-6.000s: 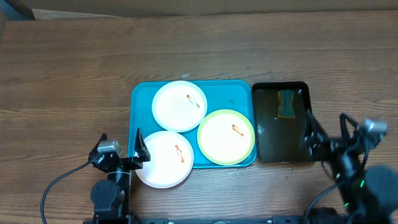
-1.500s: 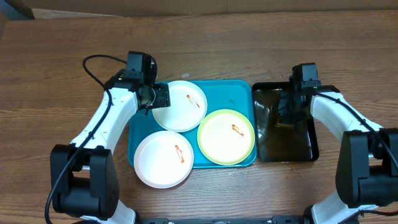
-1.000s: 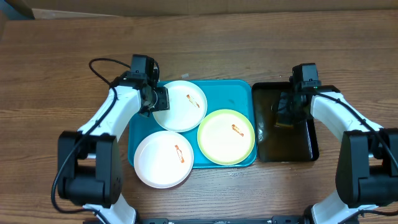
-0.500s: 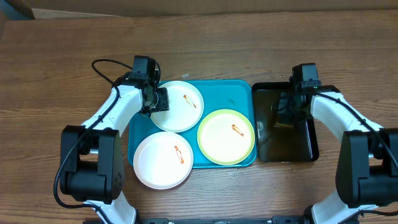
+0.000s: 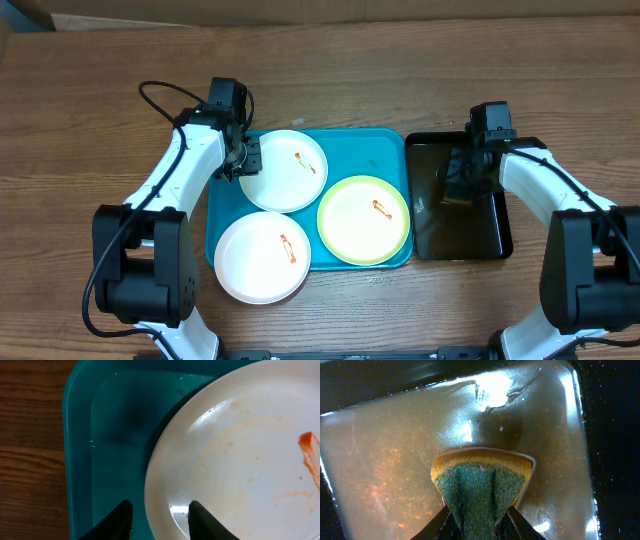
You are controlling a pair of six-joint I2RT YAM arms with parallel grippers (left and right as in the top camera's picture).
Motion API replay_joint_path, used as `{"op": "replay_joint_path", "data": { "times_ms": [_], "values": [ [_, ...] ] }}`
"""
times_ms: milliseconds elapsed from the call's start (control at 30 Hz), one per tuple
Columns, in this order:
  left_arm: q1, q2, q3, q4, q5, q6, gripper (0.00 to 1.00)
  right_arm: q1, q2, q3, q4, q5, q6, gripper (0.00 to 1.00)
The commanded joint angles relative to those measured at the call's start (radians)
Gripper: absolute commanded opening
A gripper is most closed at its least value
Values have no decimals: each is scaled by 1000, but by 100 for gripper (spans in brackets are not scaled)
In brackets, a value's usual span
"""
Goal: Clean dirty plates on tray and stack at the side
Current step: 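Close the left gripper on the top white plate's left rim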
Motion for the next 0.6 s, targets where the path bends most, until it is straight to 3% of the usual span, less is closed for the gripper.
{"op": "replay_joint_path", "data": {
  "times_ms": [0, 567],
  "values": [
    [5, 7, -65, 47, -28, -15, 39, 4, -1, 9, 5, -1, 0, 28],
    [5, 11, -140, 124, -24, -34, 36, 4, -1, 9, 5, -1, 0, 28]
  ]
}}
